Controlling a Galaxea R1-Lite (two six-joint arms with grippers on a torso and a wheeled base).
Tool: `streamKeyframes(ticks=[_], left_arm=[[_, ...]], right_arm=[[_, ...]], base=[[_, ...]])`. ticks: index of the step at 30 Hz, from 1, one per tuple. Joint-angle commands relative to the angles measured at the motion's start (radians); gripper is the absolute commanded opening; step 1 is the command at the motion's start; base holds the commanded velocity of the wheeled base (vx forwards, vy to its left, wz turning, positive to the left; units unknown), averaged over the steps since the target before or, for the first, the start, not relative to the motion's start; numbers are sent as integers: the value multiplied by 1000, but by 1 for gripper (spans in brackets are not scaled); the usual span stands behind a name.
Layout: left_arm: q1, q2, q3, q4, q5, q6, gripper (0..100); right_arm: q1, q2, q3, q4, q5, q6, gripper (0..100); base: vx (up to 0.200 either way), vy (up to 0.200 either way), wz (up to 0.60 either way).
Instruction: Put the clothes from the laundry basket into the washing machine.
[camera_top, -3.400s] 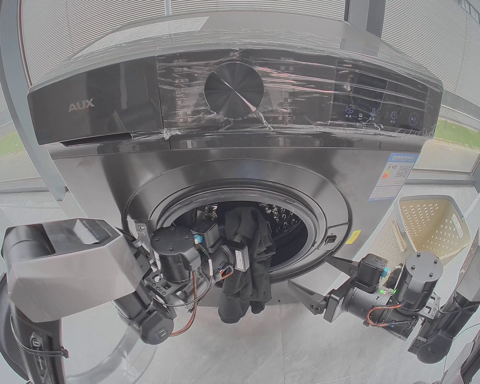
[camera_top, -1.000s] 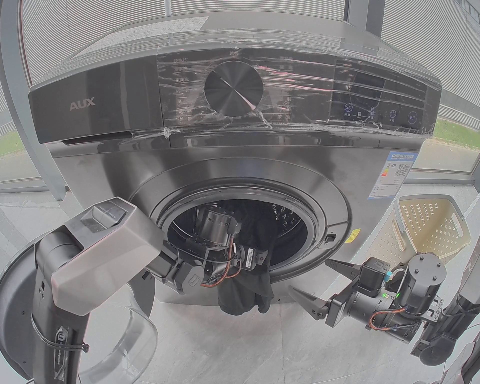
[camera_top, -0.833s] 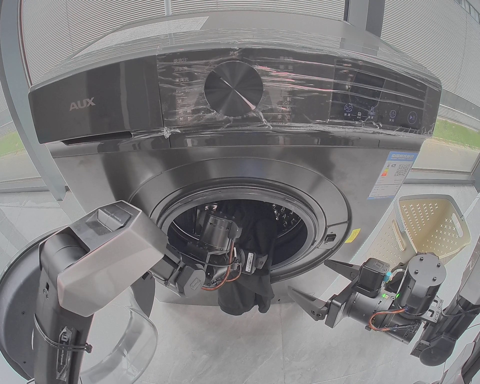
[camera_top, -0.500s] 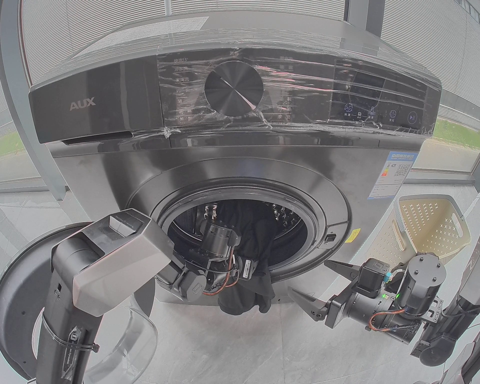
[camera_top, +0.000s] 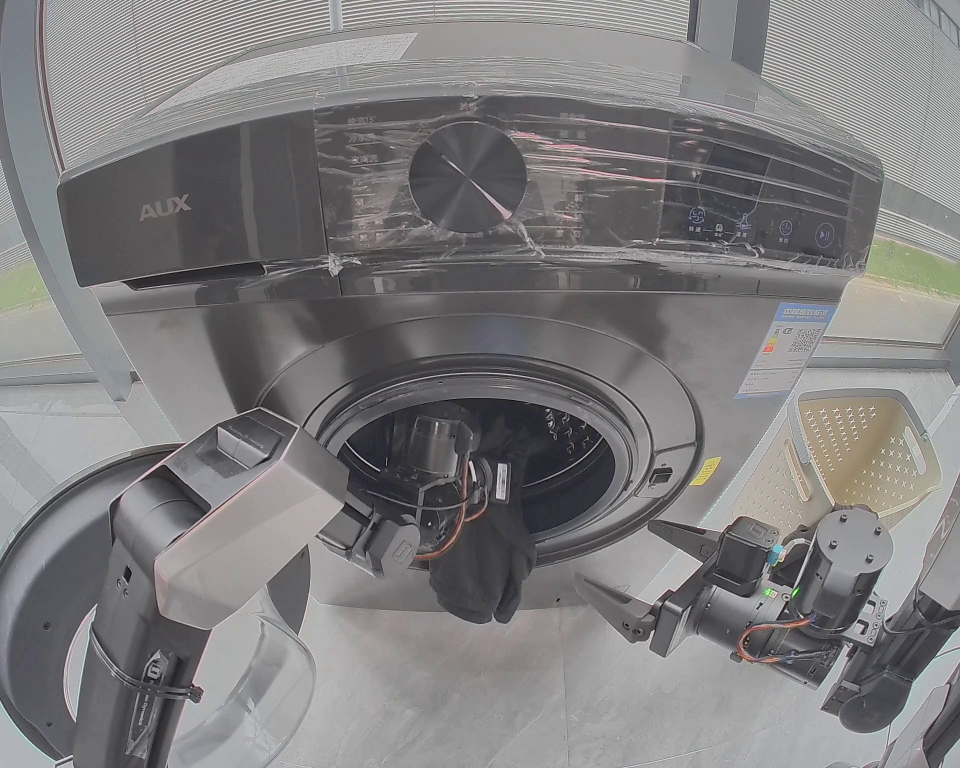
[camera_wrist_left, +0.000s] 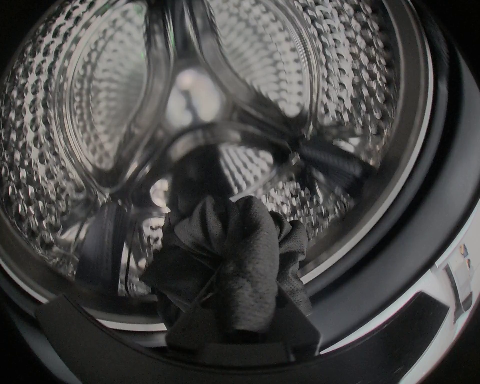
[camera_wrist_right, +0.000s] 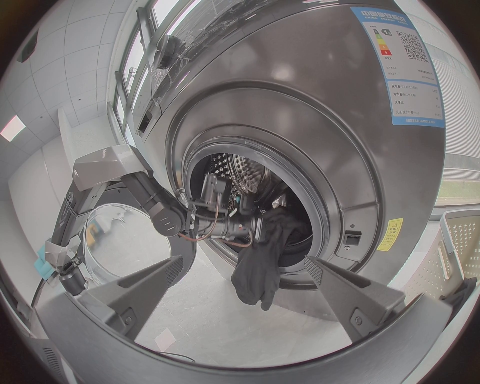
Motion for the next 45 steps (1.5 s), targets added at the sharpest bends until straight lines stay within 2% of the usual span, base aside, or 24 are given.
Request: streamKeyframes(ticks=[1,8,9,13,19,24,26,31,36,45], left_arm=[[26,44,-147,-92,52,-8,0],[35,55,-156,-99,52,-10,0],[33,55,-156,-99,52,-10,100],[22,37,-113,-88,52,-27,100],[9,-34,3,-69,34,-22,100],[-25,-114,193,-14,-69,-20,100],[-28,-112,226,-14,-83,-16,100],[-34,-66,224,-19,-83,-14,100],[-31,-19,201,-26,-83,-1,100],[-28,40,140,-28,-81,-1,100]], right_arm=[[2,-1,0,0,0,0,100],[8,-1,0,0,0,1,100],[8,-1,0,0,0,1,100],[8,1,0,0,0,1,100],[8,1,0,0,0,1,100],[8,2,0,0,0,1,100],[8,4,0,0,0,1,100],[8,4,0,0,0,1,100],[8,1,0,0,0,1,100],[8,1,0,0,0,1,100]], base=[[0,0,0],[0,0,0],[0,0,0],[0,0,0],[0,0,0],[0,0,0],[0,0,0],[0,0,0],[0,0,0],[0,0,0]])
